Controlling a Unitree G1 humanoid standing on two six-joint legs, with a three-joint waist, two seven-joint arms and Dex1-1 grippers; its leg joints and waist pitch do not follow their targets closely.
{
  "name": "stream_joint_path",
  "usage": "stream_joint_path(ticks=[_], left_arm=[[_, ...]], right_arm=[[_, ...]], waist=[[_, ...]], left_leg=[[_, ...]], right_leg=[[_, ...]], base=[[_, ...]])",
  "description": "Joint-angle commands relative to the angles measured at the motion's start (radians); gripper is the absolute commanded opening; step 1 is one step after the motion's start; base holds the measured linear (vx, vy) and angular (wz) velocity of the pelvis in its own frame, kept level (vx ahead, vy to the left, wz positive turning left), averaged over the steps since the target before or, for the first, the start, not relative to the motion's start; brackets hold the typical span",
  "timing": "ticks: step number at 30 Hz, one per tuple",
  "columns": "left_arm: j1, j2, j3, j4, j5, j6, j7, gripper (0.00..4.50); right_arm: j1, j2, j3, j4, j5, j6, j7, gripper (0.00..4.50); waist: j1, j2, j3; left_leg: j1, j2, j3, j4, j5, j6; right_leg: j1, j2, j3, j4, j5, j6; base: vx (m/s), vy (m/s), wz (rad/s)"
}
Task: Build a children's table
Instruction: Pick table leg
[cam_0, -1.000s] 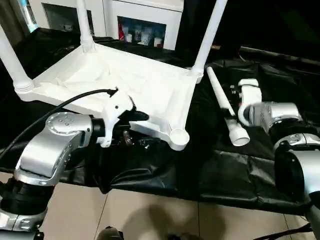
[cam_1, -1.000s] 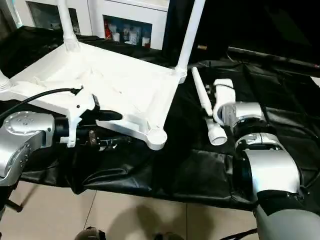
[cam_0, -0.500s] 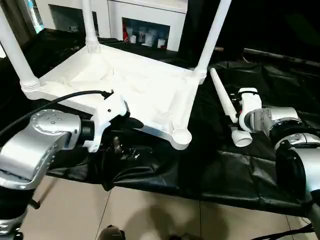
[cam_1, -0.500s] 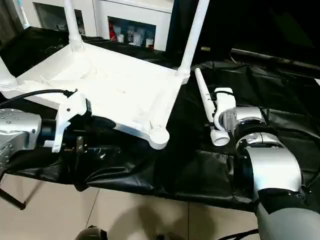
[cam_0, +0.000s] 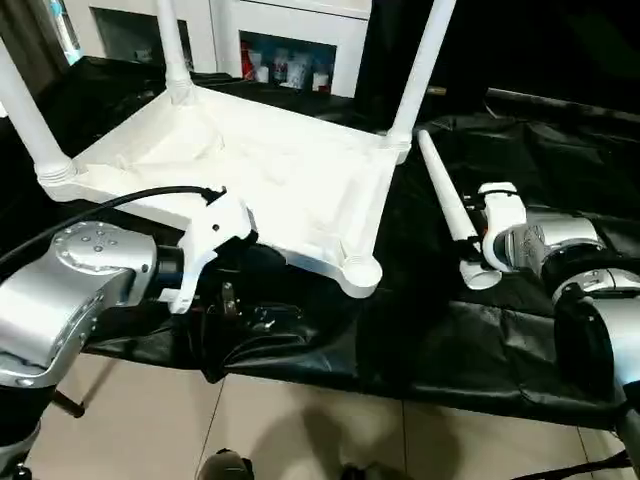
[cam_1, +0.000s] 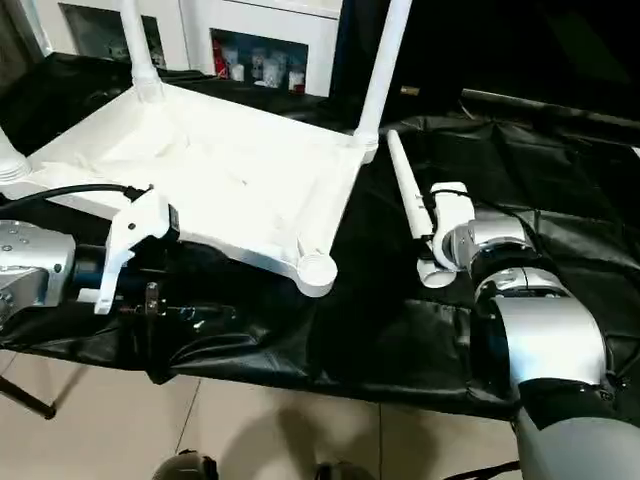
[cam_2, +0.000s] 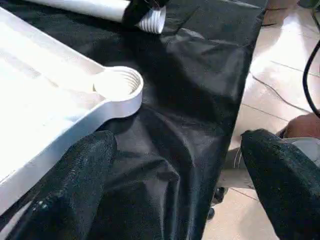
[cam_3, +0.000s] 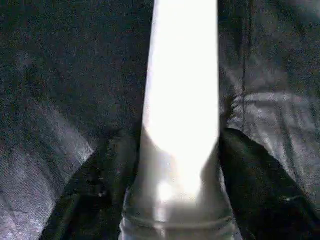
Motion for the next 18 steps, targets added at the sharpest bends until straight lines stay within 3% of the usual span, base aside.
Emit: stream_joint_path(ticks=[1,2,3,5,9,14,17,18], left_arm=[[-0.009,0.007,-0.019,-0.011,-0.005,0.002,0.004,4.50],[-0.012,0.007,-0.021,-0.005,-0.004,-0.001,0.003,4.50],[-0.015,0.008,-0.023,0.000,-0.005,-0.003,0.003,4.50],[-0.024,0.008,-0.028,0.014,-0.008,-0.009,0.003,4.50],[-0.039,-0.009,-0.037,0.042,0.003,-0.030,0.017,4.50],[-0.069,-0.116,-0.009,0.114,0.053,-0.055,0.163,4.50],[-0.084,-0.217,0.022,0.164,0.057,-0.069,0.263,4.50],[-0.085,-0.234,0.028,0.174,0.053,-0.079,0.274,4.50]], right_arm=[[0.005,-0.009,-0.012,0.011,-0.005,0.015,-0.002,2.45],[0.006,-0.009,-0.015,0.011,-0.002,0.016,-0.003,2.29],[0.007,-0.009,-0.018,0.011,0.001,0.017,-0.004,2.29],[0.012,-0.011,-0.037,0.010,0.015,0.016,-0.019,2.06],[0.026,-0.019,-0.083,0.007,0.047,0.005,-0.054,1.96],[0.028,-0.033,-0.110,0.000,0.064,-0.019,-0.049,1.94],[0.026,-0.051,-0.162,-0.014,0.103,-0.075,-0.095,1.93],[0.027,-0.053,-0.172,-0.018,0.111,-0.097,-0.106,1.93]], waist=[[0.003,0.017,-0.062],[0.005,0.026,-0.067],[0.003,0.023,-0.067],[0.007,0.033,-0.075],[0.010,0.033,-0.077],[0.011,0.033,-0.080],[0.010,0.030,-0.083],[0.013,0.040,-0.085]], left_leg=[[0.021,0.015,-0.011,-0.071,-0.270,-0.091],[0.024,0.015,-0.013,-0.070,-0.275,-0.094],[0.025,0.015,-0.011,-0.070,-0.276,-0.095],[0.027,0.015,-0.013,-0.068,-0.277,-0.102],[0.026,0.015,-0.012,-0.067,-0.280,-0.105],[0.026,0.013,-0.011,-0.063,-0.285,-0.103],[0.025,0.012,-0.011,-0.061,-0.271,-0.096],[0.026,0.012,-0.012,-0.059,-0.263,-0.094]], right_leg=[[0.040,-0.049,0.032,-0.065,-0.239,-0.184],[0.041,-0.050,0.032,-0.064,-0.240,-0.186],[0.040,-0.049,0.032,-0.065,-0.235,-0.186],[0.042,-0.048,0.030,-0.061,-0.211,-0.197],[0.044,-0.048,0.030,-0.060,-0.191,-0.204],[0.047,-0.048,0.031,-0.062,-0.185,-0.201],[0.049,-0.050,0.031,-0.064,-0.190,-0.195],[0.048,-0.051,0.030,-0.062,-0.179,-0.198]], base=[[0.000,0.000,0.00],[0.000,0.000,0.00],[0.000,0.000,0.00],[0.000,0.000,0.00],[0.000,0.000,0.00],[0.000,0.000,0.00],[0.000,0.000,0.00],[0.000,0.000,0.00]])
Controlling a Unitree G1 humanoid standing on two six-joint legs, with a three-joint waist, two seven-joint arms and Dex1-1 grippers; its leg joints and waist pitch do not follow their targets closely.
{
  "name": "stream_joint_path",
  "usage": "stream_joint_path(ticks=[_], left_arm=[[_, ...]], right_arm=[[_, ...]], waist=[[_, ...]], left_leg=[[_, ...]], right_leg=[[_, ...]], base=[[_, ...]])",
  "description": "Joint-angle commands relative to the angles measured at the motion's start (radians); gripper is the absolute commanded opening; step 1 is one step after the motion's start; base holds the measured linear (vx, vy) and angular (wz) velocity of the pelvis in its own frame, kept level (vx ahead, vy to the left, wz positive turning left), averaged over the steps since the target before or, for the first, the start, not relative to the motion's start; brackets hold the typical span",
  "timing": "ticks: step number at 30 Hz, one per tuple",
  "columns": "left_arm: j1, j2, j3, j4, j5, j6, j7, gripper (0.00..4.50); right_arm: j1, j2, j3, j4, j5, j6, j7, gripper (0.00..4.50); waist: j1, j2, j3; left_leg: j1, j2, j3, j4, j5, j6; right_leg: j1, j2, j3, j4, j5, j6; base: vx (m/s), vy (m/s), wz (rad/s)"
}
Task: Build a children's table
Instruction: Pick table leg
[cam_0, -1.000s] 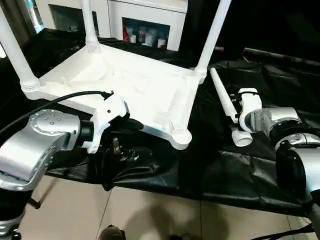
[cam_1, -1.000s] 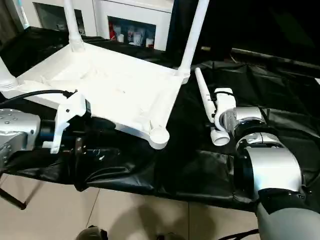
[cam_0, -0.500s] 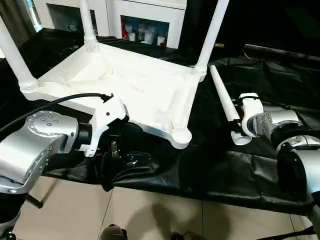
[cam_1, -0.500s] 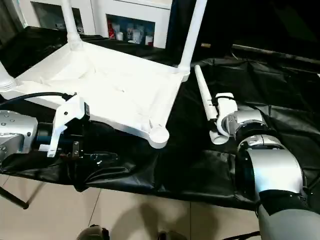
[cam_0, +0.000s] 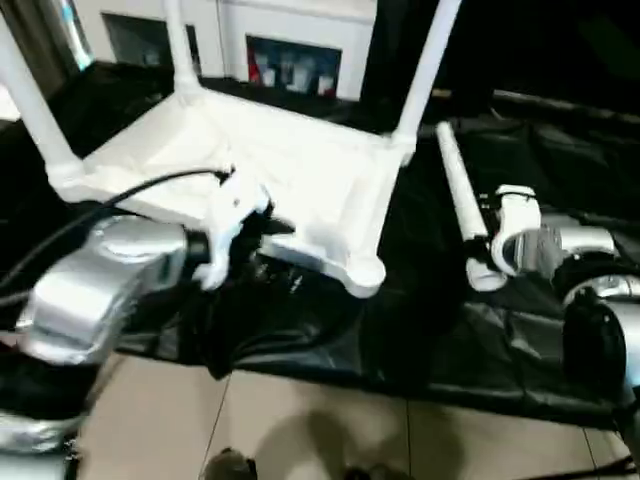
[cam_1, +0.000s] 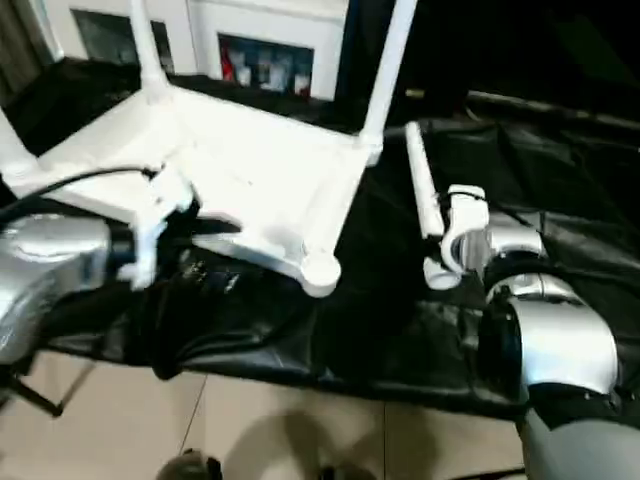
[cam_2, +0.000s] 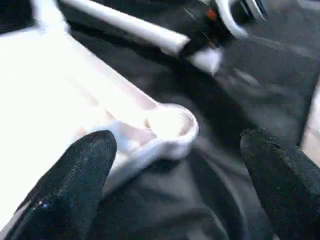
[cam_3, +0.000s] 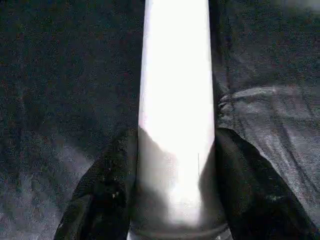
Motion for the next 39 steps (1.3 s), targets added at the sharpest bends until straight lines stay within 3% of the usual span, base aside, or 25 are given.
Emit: stream_joint_path(ticks=[1,2,3,8,9,11,12,13,15,16,17,18,20,21,23,24,26,28,30,31,32,33,34,36,39], left_arm=[[-0.020,-0.050,0.031,0.038,-0.002,-0.028,0.063,4.50],[-0.033,-0.089,0.046,0.080,0.008,-0.059,0.112,4.50],[-0.044,-0.121,0.059,0.117,0.012,-0.091,0.148,4.50],[-0.083,-0.234,0.086,0.229,0.028,-0.219,0.241,4.50],[-0.100,-0.251,0.092,0.250,0.026,-0.203,0.255,4.50],[-0.132,-0.281,0.107,0.277,0.002,-0.164,0.260,4.50],[-0.146,-0.291,0.110,0.291,-0.006,-0.167,0.256,4.50],[-0.155,-0.298,0.108,0.304,-0.005,-0.183,0.255,4.50],[-0.169,-0.307,0.104,0.326,-0.001,-0.212,0.256,4.50],[-0.186,-0.327,0.113,0.347,-0.015,-0.207,0.266,4.50],[-0.194,-0.337,0.115,0.353,-0.027,-0.203,0.267,4.50],[-0.194,-0.337,0.115,0.353,-0.027,-0.203,0.267,4.50],[-0.216,-0.372,0.149,0.368,-0.069,-0.166,0.286,4.50],[-0.222,-0.379,0.160,0.372,-0.082,-0.151,0.288,4.50],[-0.229,-0.386,0.173,0.379,-0.098,-0.136,0.283,4.50],[-0.249,-0.398,0.197,0.403,-0.126,-0.120,0.274,4.50],[-0.268,-0.408,0.212,0.429,-0.148,-0.113,0.266,4.50],[-0.304,-0.437,0.231,0.450,-0.194,-0.099,0.253,4.50],[-0.316,-0.448,0.241,0.455,-0.213,-0.089,0.256,4.50],[-0.328,-0.459,0.252,0.457,-0.234,-0.075,0.259,4.50],[-0.348,-0.479,0.273,0.457,-0.279,-0.043,0.257,4.50],[-0.348,-0.479,0.273,0.457,-0.279,-0.043,0.257,4.50],[-0.356,-0.490,0.285,0.455,-0.305,-0.024,0.255,4.50],[-0.374,-0.510,0.308,0.453,-0.352,0.015,0.256,4.50],[-0.386,-0.526,0.318,0.459,-0.380,0.043,0.261,4.50]], right_arm=[[0.004,-0.029,-0.039,-0.026,0.035,-0.077,-0.042,1.93],[0.010,-0.029,-0.050,-0.034,0.042,-0.113,-0.050,1.93],[0.019,-0.027,-0.064,-0.043,0.052,-0.145,-0.056,1.93],[0.080,-0.003,-0.169,-0.101,0.153,-0.318,-0.026,1.93],[0.099,0.008,-0.179,-0.127,0.166,-0.377,0.013,1.93],[0.138,0.031,-0.214,-0.190,0.212,-0.457,0.091,1.93],[0.151,0.040,-0.236,-0.221,0.242,-0.464,0.121,1.93],[0.165,0.051,-0.260,-0.261,0.279,-0.462,0.156,1.93],[0.184,0.067,-0.294,-0.318,0.331,-0.457,0.208,1.93],[0.239,0.105,-0.317,-0.463,0.410,-0.436,0.288,1.92],[0.271,0.126,-0.326,-0.554,0.465,-0.400,0.332,1.92],[0.271,0.126,-0.326,-0.554,0.465,-0.400,0.332,1.91],[0.389,0.177,-0.274,-0.857,0.631,-0.230,0.479,1.91],[0.417,0.185,-0.250,-0.921,0.659,-0.197,0.503,1.91],[0.447,0.191,-0.225,-0.987,0.695,-0.157,0.526,1.91],[0.494,0.197,-0.182,-1.084,0.751,-0.081,0.565,1.91],[0.533,0.198,-0.146,-1.155,0.792,-0.015,0.597,1.91],[0.582,0.193,-0.082,-1.221,0.816,0.052,0.652,1.91],[0.596,0.194,-0.070,-1.238,0.813,0.064,0.659,1.91],[0.605,0.197,-0.061,-1.245,0.810,0.078,0.661,1.91],[0.617,0.202,-0.046,-1.255,0.807,0.099,0.658,1.91],[0.617,0.202,-0.046,-1.255,0.807,0.099,0.658,1.91],[0.621,0.203,-0.037,-1.255,0.804,0.105,0.658,1.91],[0.624,0.199,-0.011,-1.256,0.802,0.126,0.653,1.91],[0.622,0.189,0.009,-1.260,0.805,0.142,0.659,1.91]], waist=[[0.001,0.025,-0.082],[0.000,0.041,-0.084],[-0.002,0.030,-0.082],[0.002,0.032,-0.091],[0.000,0.023,-0.092],[0.002,0.019,-0.093],[-0.001,0.020,-0.094],[-0.005,0.005,-0.092],[-0.004,0.012,-0.091],[-0.005,-0.001,-0.088],[0.001,0.003,-0.089],[0.001,0.003,-0.089],[0.005,0.004,-0.088],[0.009,0.005,-0.085],[0.011,0.004,-0.086],[0.008,0.007,-0.085],[0.013,0.012,-0.083],[0.017,0.005,-0.080],[0.022,0.006,-0.081],[0.020,-0.006,-0.079],[0.026,-0.008,-0.079],[0.026,-0.005,-0.079],[0.026,-0.010,-0.078],[0.027,-0.015,-0.078],[0.028,-0.014,-0.079]], left_leg=[[0.024,0.011,-0.009,-0.062,-0.264,-0.090],[0.024,0.010,-0.011,-0.060,-0.262,-0.091],[0.023,0.008,-0.007,-0.059,-0.268,-0.078],[0.015,0.007,-0.006,-0.052,-0.189,-0.019],[0.014,0.008,-0.002,-0.051,-0.182,-0.001],[0.012,0.008,-0.002,-0.049,-0.161,0.022],[0.010,0.008,-0.003,-0.048,-0.146,0.035],[0.009,0.008,0.000,-0.049,-0.143,0.044],[0.011,0.010,-0.003,-0.050,-0.142,0.067],[0.013,0.009,0.001,-0.050,-0.146,0.080],[0.015,0.012,-0.001,-0.050,-0.132,0.090],[0.015,0.012,-0.001,-0.050,-0.132,0.090],[0.017,0.016,-0.004,-0.054,-0.125,0.110],[0.018,0.016,-0.004,-0.056,-0.127,0.110],[0.019,0.018,-0.006,-0.059,-0.140,0.098],[0.018,0.015,-0.006,-0.060,-0.150,0.079],[0.021,0.016,-0.007,-0.060,-0.174,0.064],[0.022,0.017,-0.007,-0.063,-0.196,0.041],[0.020,0.017,-0.009,-0.063,-0.195,0.028],[0.017,0.016,-0.008,-0.064,-0.199,0.024],[0.018,0.016,-0.009,-0.064,-0.200,0.019],[0.019,0.017,-0.009,-0.064,-0.196,0.015],[0.014,0.017,-0.011,-0.066,-0.191,0.012],[0.015,0.017,-0.010,-0.066,-0.195,0.007],[0.016,0.018,-0.012,-0.067,-0.193,0.002]], right_leg=[[0.046,-0.049,0.031,-0.068,-0.177,-0.194],[0.047,-0.047,0.030,-0.062,-0.154,-0.201],[0.047,-0.043,0.029,-0.069,-0.148,-0.204],[0.058,-0.046,0.029,-0.062,-0.086,-0.210],[0.058,-0.046,0.029,-0.064,-0.081,-0.214],[0.060,-0.049,0.029,-0.063,-0.076,-0.216],[0.061,-0.050,0.028,-0.060,-0.078,-0.226],[0.062,-0.047,0.027,-0.064,-0.086,-0.227],[0.062,-0.049,0.027,-0.065,-0.099,-0.227],[0.060,-0.046,0.028,-0.070,-0.118,-0.219],[0.061,-0.050,0.030,-0.066,-0.104,-0.216],[0.061,-0.050,0.030,-0.066,-0.104,-0.216],[0.059,-0.049,0.027,-0.068,-0.107,-0.221],[0.059,-0.048,0.027,-0.071,-0.114,-0.216],[0.057,-0.052,0.026,-0.075,-0.155,-0.211],[0.057,-0.053,0.026,-0.079,-0.197,-0.204],[0.053,-0.055,0.028,-0.085,-0.237,-0.193],[0.048,-0.057,0.028,-0.093,-0.290,-0.169],[0.049,-0.060,0.028,-0.094,-0.307,-0.159],[0.048,-0.060,0.026,-0.096,-0.321,-0.155],[0.047,-0.063,0.026,-0.097,-0.342,-0.149],[0.046,-0.064,0.027,-0.095,-0.341,-0.151],[0.048,-0.064,0.026,-0.097,-0.338,-0.146],[0.046,-0.063,0.026,-0.097,-0.333,-0.142],[0.048,-0.062,0.026,-0.095,-0.306,-0.140]], base=[[0.000,0.000,0.00],[0.000,0.000,0.00],[0.000,0.000,0.00],[0.000,0.000,0.00],[0.000,0.000,0.00],[0.000,0.000,0.00],[0.000,0.000,0.00],[0.000,0.000,0.00],[0.000,0.000,0.00],[0.000,0.000,0.00],[0.000,0.000,0.00],[0.000,0.000,0.00],[0.000,0.000,0.00],[0.000,0.000,0.00],[0.000,0.000,0.00],[0.000,0.000,0.00],[0.000,0.000,0.00],[0.000,0.000,0.00],[0.000,0.000,0.00],[0.000,0.000,0.00],[0.000,0.000,0.00],[0.000,0.000,0.00],[0.000,0.000,0.00],[0.000,0.000,0.00],[0.000,0.000,0.00]])
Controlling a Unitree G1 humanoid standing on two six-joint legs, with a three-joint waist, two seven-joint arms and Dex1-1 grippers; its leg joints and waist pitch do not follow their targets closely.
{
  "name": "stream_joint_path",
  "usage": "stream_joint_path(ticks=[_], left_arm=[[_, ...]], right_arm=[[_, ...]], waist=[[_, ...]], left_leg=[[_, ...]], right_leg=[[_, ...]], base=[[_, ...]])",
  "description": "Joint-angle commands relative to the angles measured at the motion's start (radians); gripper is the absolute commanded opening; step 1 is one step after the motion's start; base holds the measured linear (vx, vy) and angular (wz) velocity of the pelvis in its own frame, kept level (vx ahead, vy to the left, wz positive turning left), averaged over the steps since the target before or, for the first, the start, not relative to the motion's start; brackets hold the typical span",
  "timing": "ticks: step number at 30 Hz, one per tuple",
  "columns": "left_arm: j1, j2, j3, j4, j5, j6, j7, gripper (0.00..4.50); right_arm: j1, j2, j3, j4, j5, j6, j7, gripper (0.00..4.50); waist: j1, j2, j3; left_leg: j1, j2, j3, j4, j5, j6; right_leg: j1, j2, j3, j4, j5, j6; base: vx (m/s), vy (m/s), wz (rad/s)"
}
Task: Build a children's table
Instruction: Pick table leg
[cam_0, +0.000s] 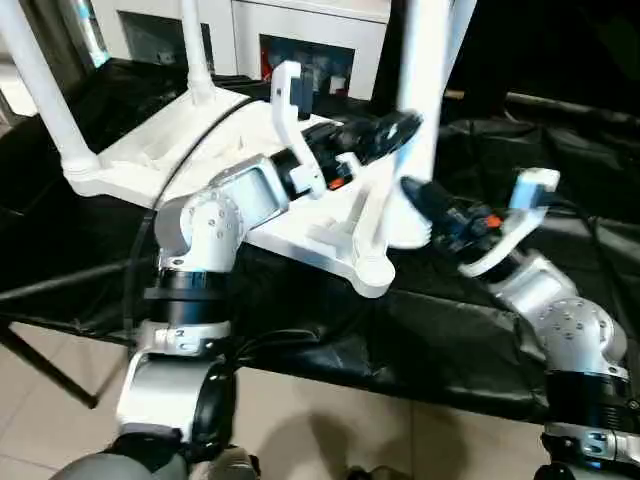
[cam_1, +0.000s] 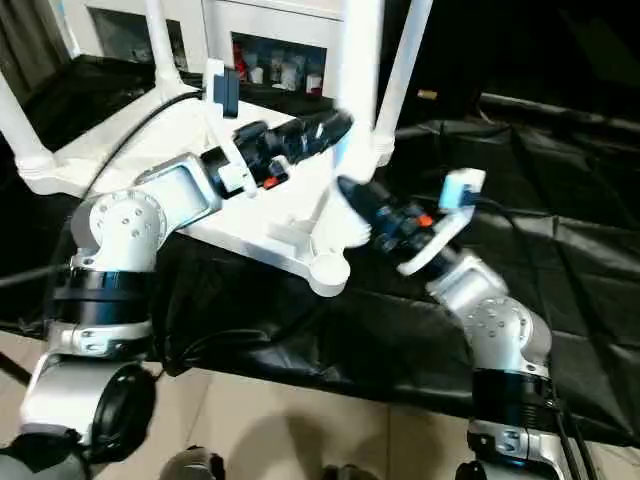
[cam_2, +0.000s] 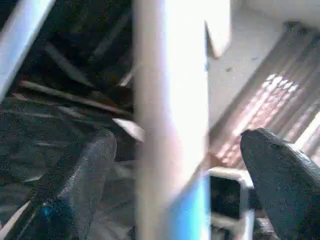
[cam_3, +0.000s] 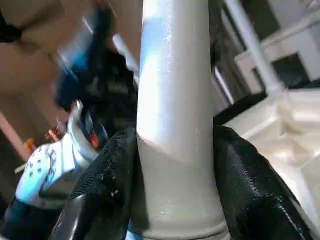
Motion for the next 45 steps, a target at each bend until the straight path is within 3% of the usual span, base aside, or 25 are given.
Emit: stream_joint_path(ticks=[1,5,6,9,17,20,27,33,38,39,40,42,43,44,45], left_arm=[[-0.023,-0.013,0.001,0.010,-0.032,0.033,0.008,4.50],[-0.016,-0.016,-0.007,0.008,-0.046,0.053,0.006,4.50],[-0.011,-0.014,-0.011,0.000,-0.050,0.063,0.005,4.20],[-0.007,-0.014,-0.010,-0.007,-0.055,0.072,0.008,4.13],[0.000,-0.007,-0.013,-0.009,-0.034,0.058,0.029,3.27],[0.003,-0.006,-0.006,-0.018,-0.036,0.055,0.034,3.09],[-0.004,0.002,0.018,-0.013,-0.046,0.043,0.053,2.44],[-0.005,0.006,0.010,-0.008,-0.025,0.041,0.081,1.99],[-0.009,0.008,-0.003,-0.008,-0.021,0.036,0.066,1.91],[-0.013,0.010,-0.013,-0.007,-0.016,0.033,0.057,1.90],[-0.015,0.012,-0.017,-0.006,-0.015,0.032,0.053,1.90],[-0.018,0.024,-0.039,-0.004,0.000,0.023,0.037,1.90],[-0.022,0.054,-0.090,0.001,0.040,-0.001,-0.002,1.90],[-0.023,0.062,-0.105,0.002,0.053,-0.009,-0.014,1.90],[-0.029,0.073,-0.116,0.009,0.058,-0.013,-0.035,1.90]], right_arm=[[0.002,-0.018,0.003,-0.030,0.007,0.016,0.009,1.91],[-0.001,-0.025,0.007,-0.025,0.004,0.022,0.017,1.91],[-0.001,-0.029,0.011,-0.029,0.003,0.025,0.018,1.91],[0.004,-0.040,0.024,-0.034,-0.006,0.027,0.024,1.91],[0.016,-0.059,0.074,-0.052,-0.035,0.032,0.047,1.91],[0.011,-0.059,0.080,-0.040,-0.037,0.024,0.048,1.91],[-0.006,-0.053,0.086,-0.011,-0.053,0.006,0.056,1.91],[-0.016,-0.056,0.101,0.000,-0.067,0.000,0.063,1.91],[-0.018,-0.060,0.105,-0.002,-0.079,-0.004,0.063,1.91],[-0.022,-0.065,0.111,0.007,-0.095,-0.012,0.052,2.26],[-0.025,-0.067,0.113,0.014,-0.101,-0.015,0.047,2.47],[-0.037,-0.082,0.126,0.024,-0.096,0.030,0.041,2.63],[-0.058,-0.105,0.155,0.033,-0.124,0.058,0.028,2.70],[-0.063,-0.111,0.161,0.034,-0.129,0.063,0.029,2.81],[-0.086,-0.127,0.177,0.043,-0.148,0.084,0.018,2.94]], waist=[[0.004,-0.009,-0.079],[0.007,-0.009,-0.081],[0.008,-0.009,-0.081],[0.011,-0.012,-0.082],[0.015,-0.016,-0.080],[0.016,-0.018,-0.079],[0.017,-0.027,-0.079],[0.017,-0.025,-0.080],[0.017,-0.023,-0.080],[0.017,-0.017,-0.080],[0.015,-0.020,-0.080],[0.014,-0.018,-0.080],[0.015,-0.008,-0.081],[0.012,-0.013,-0.080],[0.011,-0.007,-0.082]], left_leg=[[0.019,0.017,-0.013,-0.068,-0.200,-0.011],[0.018,0.018,-0.013,-0.067,-0.174,-0.005],[0.019,0.017,-0.012,-0.066,-0.169,-0.002],[0.017,0.017,-0.012,-0.065,-0.154,0.002],[0.017,0.019,-0.012,-0.066,-0.158,0.001],[0.019,0.020,-0.012,-0.068,-0.174,-0.008],[0.019,0.020,-0.013,-0.068,-0.166,-0.012],[0.019,0.020,-0.013,-0.067,-0.160,-0.011],[0.019,0.020,-0.013,-0.067,-0.157,-0.012],[0.019,0.020,-0.014,-0.068,-0.159,-0.016],[0.020,0.020,-0.013,-0.068,-0.160,-0.018],[0.021,0.019,-0.014,-0.068,-0.164,-0.020],[0.022,0.020,-0.015,-0.068,-0.159,-0.025],[0.023,0.019,-0.015,-0.070,-0.159,-0.024],[0.024,0.019,-0.015,-0.069,-0.158,-0.031]], right_leg=[[0.047,-0.059,0.029,-0.090,-0.298,-0.146],[0.051,-0.058,0.030,-0.086,-0.251,-0.150],[0.051,-0.057,0.031,-0.085,-0.239,-0.153],[0.054,-0.057,0.031,-0.083,-0.219,-0.156],[0.053,-0.058,0.031,-0.085,-0.246,-0.144],[0.051,-0.060,0.031,-0.088,-0.275,-0.135],[0.051,-0.060,0.031,-0.084,-0.242,-0.141],[0.052,-0.060,0.031,-0.082,-0.231,-0.145],[0.052,-0.059,0.031,-0.082,-0.223,-0.146],[0.052,-0.059,0.031,-0.081,-0.225,-0.146],[0.052,-0.058,0.031,-0.082,-0.221,-0.145],[0.052,-0.057,0.031,-0.083,-0.223,-0.144],[0.052,-0.057,0.032,-0.081,-0.217,-0.142],[0.052,-0.054,0.031,-0.086,-0.223,-0.136],[0.052,-0.054,0.032,-0.082,-0.218,-0.135]], base=[[0.000,0.000,0.00],[0.000,0.000,0.00],[0.000,0.000,0.00],[0.000,0.000,0.00],[0.000,0.000,0.00],[0.000,0.000,0.00],[0.000,0.000,0.00],[0.000,0.000,0.00],[0.000,0.000,0.00],[0.000,0.000,0.00],[0.000,0.000,0.00],[0.000,0.000,0.00],[0.000,0.000,0.00],[0.000,0.000,0.00],[0.000,0.000,0.00]])
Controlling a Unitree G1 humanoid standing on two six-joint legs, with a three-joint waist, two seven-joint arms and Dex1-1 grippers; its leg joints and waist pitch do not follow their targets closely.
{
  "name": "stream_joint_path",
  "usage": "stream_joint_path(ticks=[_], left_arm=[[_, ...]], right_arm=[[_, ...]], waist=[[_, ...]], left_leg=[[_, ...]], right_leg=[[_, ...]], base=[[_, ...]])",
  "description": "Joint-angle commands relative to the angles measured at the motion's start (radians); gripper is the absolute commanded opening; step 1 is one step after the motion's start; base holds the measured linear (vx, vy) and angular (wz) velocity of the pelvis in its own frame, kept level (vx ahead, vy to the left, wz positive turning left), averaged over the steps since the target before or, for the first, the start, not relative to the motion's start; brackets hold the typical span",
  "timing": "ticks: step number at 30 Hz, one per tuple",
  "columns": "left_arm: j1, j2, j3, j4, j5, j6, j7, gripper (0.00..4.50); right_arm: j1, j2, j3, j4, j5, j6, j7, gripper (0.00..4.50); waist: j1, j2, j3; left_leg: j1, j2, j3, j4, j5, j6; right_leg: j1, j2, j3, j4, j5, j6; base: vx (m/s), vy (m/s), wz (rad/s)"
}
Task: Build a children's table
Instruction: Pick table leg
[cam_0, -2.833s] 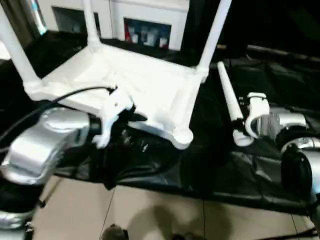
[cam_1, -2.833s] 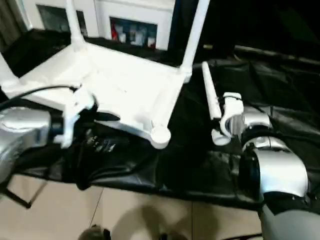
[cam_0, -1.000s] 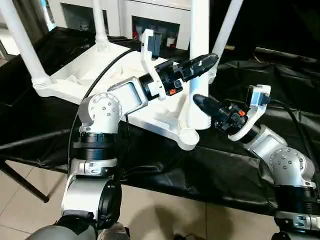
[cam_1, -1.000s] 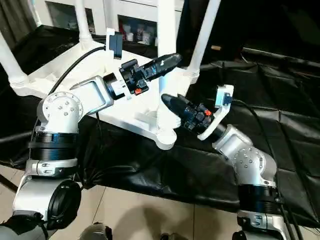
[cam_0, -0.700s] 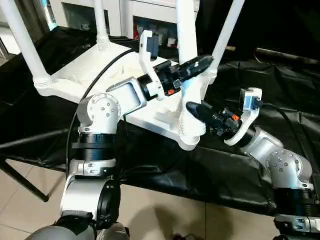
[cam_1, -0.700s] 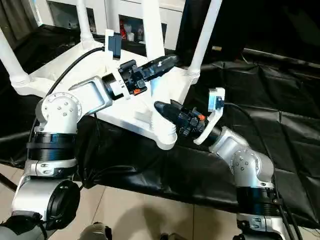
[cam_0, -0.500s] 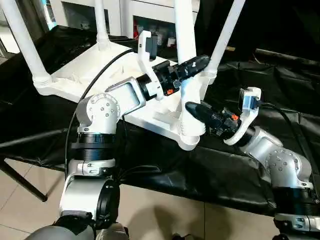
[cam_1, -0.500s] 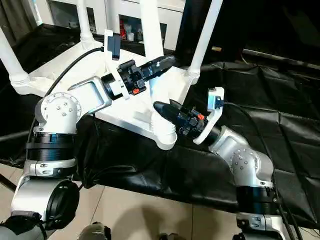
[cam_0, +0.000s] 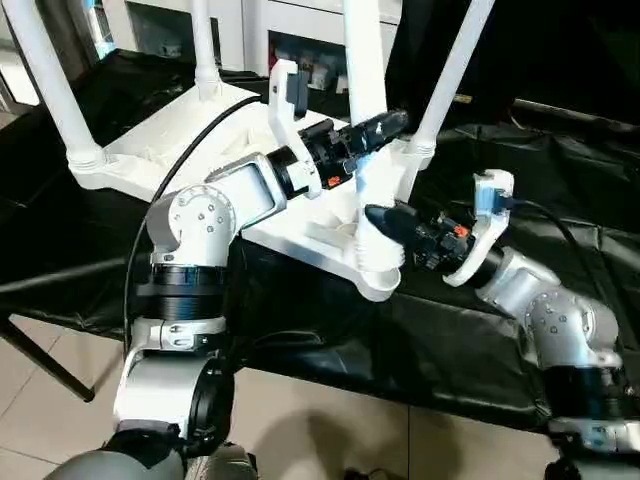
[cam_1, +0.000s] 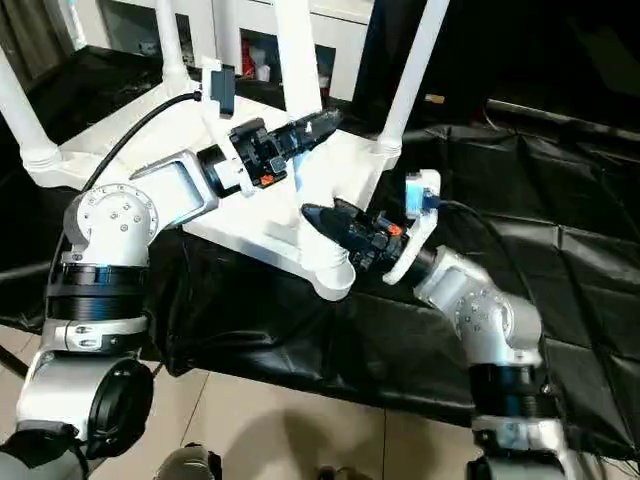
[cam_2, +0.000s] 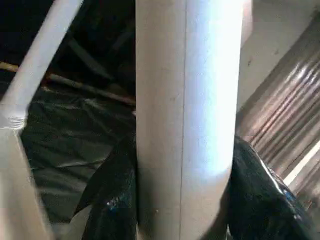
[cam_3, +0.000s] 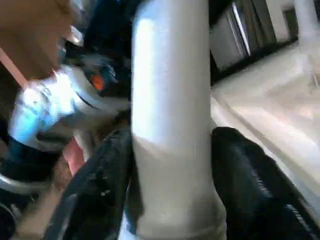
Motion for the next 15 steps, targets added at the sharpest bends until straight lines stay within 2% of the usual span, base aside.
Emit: stream_joint_path(ticks=[1,5,9,10,13,15], left_arm=[[-0.034,0.000,-0.035,0.011,0.013,-0.014,-0.053,1.90],[-0.049,0.030,-0.073,0.022,0.018,-0.014,-0.119,1.90],[-0.053,0.043,-0.087,0.021,0.014,-0.015,-0.152,1.90],[-0.055,0.050,-0.096,0.023,0.013,-0.018,-0.174,1.90],[-0.054,0.054,-0.097,0.019,-0.002,-0.006,-0.200,1.90],[-0.052,0.056,-0.097,0.015,-0.013,0.001,-0.214,1.90]], right_arm=[[-0.035,-0.034,0.021,0.018,-0.045,0.044,-0.030,3.02],[-0.105,-0.071,0.025,0.044,-0.018,0.136,-0.001,3.07],[-0.134,-0.082,0.025,0.062,0.001,0.173,0.011,3.07],[-0.154,-0.096,0.038,0.075,0.002,0.191,0.042,3.07],[-0.168,-0.106,0.063,0.083,-0.009,0.206,0.077,3.07],[-0.173,-0.108,0.073,0.087,-0.014,0.212,0.093,3.07]], waist=[[-0.005,0.006,-0.083],[-0.005,0.005,-0.085],[-0.004,0.004,-0.087],[-0.004,-0.001,-0.086],[-0.003,0.001,-0.084],[-0.003,-0.004,-0.085]], left_leg=[[0.024,0.018,-0.013,-0.068,-0.159,-0.033],[0.025,0.018,-0.012,-0.065,-0.152,-0.035],[0.025,0.019,-0.010,-0.062,-0.137,-0.028],[0.025,0.018,-0.010,-0.062,-0.135,-0.026],[0.025,0.019,-0.010,-0.062,-0.144,-0.030],[0.024,0.020,-0.009,-0.062,-0.148,-0.031]], right_leg=[[0.052,-0.053,0.032,-0.081,-0.216,-0.133],[0.055,-0.053,0.033,-0.072,-0.165,-0.163],[0.057,-0.054,0.032,-0.066,-0.123,-0.190],[0.057,-0.054,0.032,-0.066,-0.123,-0.193],[0.057,-0.056,0.032,-0.068,-0.146,-0.192],[0.058,-0.058,0.033,-0.068,-0.157,-0.188]], base=[[0.000,0.000,0.00],[0.000,0.000,0.00],[0.000,0.000,0.00],[0.000,0.000,0.00],[0.000,0.000,0.00],[0.000,0.000,0.00]])
